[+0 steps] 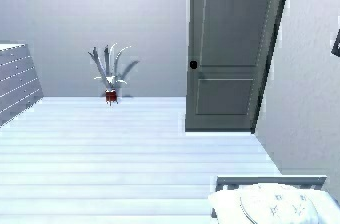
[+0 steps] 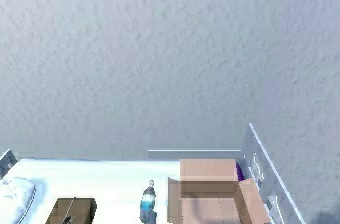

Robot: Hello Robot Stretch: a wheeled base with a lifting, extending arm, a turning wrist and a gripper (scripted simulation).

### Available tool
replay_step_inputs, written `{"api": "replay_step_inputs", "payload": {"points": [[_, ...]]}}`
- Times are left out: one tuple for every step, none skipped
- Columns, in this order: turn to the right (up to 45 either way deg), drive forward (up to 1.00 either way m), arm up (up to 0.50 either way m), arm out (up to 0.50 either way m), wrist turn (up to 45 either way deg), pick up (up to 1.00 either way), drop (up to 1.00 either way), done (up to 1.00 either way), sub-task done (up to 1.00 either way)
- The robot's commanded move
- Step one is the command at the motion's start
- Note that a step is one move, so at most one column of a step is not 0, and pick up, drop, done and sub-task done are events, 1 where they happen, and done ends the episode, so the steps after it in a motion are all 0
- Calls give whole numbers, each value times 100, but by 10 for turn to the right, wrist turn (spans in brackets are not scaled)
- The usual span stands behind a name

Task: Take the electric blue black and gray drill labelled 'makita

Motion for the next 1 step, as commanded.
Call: {"api": "replay_step_inputs", "payload": {"points": [[0,0,50,0,0,0,0,0,0]]}}
